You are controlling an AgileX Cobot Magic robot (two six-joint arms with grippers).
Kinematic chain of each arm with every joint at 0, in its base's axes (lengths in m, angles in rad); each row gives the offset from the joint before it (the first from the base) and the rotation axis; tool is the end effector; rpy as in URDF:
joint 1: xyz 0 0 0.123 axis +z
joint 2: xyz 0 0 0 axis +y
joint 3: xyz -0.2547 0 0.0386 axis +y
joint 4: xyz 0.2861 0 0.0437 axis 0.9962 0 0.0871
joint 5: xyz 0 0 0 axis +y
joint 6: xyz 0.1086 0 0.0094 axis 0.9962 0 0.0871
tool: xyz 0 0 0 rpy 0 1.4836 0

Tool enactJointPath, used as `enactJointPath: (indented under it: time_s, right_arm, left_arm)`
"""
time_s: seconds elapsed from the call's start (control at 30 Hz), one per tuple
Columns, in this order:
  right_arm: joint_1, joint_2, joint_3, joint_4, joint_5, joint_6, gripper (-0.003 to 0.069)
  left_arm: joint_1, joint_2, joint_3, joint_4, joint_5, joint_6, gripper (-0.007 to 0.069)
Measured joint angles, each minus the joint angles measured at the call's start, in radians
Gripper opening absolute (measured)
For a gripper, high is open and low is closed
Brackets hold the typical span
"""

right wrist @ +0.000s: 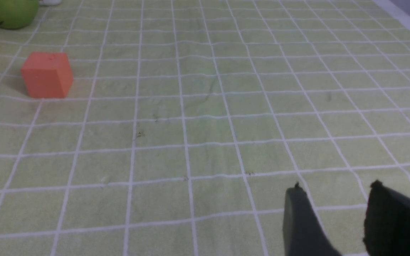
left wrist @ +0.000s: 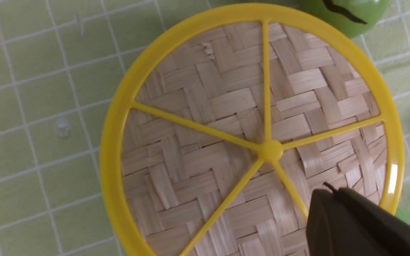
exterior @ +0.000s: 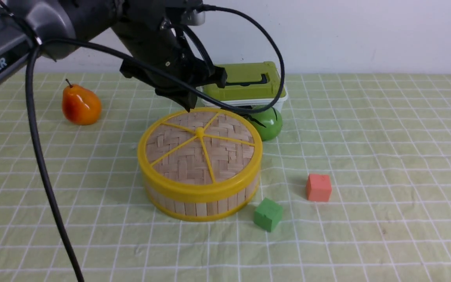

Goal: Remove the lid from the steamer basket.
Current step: Use the left arm to lift the lid of the steamer

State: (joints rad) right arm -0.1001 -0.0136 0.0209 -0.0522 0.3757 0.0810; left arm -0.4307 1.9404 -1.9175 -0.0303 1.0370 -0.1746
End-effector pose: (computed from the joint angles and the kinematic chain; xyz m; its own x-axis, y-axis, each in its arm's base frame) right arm 0.1346 -0.0156 0.1679 -0.2856 0.0613 -0.9564 0.1275 0.9915 0.0255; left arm 0.4316 -0.2015 0.2936 -0.8187 0.1684 -0.5490 0.2811 0.9512 -0.1275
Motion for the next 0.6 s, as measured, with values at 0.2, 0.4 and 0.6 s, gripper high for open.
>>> enactJointPath:
  time_s: [0.2,0.4,0.6]
  right_arm:
    - [0.0,0.0,0.0,0.0,0.0,0.0,0.0241]
    - [0.0,0.0,0.0,0.0,0.0,0.0,0.0241]
    - [0.0,0.0,0.0,0.0,0.0,0.0,0.0241]
  left_arm:
    - [0.0,0.051,-0.001,-0.076,-0.019,0.105,0.0074]
    - [0.0,0.095,-0.004,-0.042,-0.097,0.157,0.0251]
    - [0.0,0.125,-0.004,0.017,-0.111,0.133,0.028]
